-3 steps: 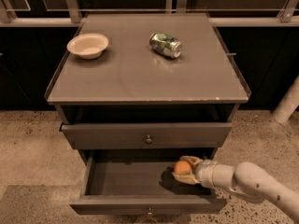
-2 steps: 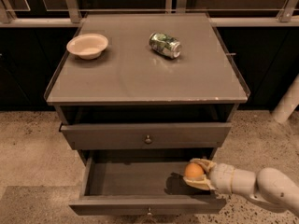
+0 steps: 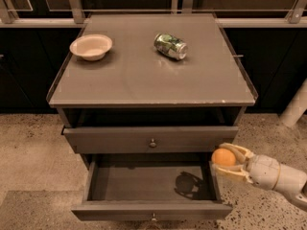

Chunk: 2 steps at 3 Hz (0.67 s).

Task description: Pick orange from middle drawer and place on counter

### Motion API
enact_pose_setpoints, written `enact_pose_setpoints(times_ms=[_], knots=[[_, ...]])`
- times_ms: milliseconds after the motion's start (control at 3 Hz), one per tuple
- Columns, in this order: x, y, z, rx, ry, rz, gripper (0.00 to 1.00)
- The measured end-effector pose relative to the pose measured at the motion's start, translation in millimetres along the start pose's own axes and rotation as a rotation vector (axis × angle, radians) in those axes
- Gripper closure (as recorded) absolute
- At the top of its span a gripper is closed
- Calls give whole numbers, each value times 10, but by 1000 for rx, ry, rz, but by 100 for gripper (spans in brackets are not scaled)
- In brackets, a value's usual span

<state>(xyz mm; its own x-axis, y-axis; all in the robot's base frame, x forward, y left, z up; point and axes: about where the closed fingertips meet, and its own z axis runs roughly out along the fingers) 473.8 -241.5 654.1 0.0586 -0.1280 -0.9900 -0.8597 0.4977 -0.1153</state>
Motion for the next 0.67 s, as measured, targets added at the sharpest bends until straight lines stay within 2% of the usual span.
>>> enact_pose_setpoints(times_ms=[333,667], knots=[[14,10,13,0,3,1,100],[-209,-76,-81,20,6,-45,100]])
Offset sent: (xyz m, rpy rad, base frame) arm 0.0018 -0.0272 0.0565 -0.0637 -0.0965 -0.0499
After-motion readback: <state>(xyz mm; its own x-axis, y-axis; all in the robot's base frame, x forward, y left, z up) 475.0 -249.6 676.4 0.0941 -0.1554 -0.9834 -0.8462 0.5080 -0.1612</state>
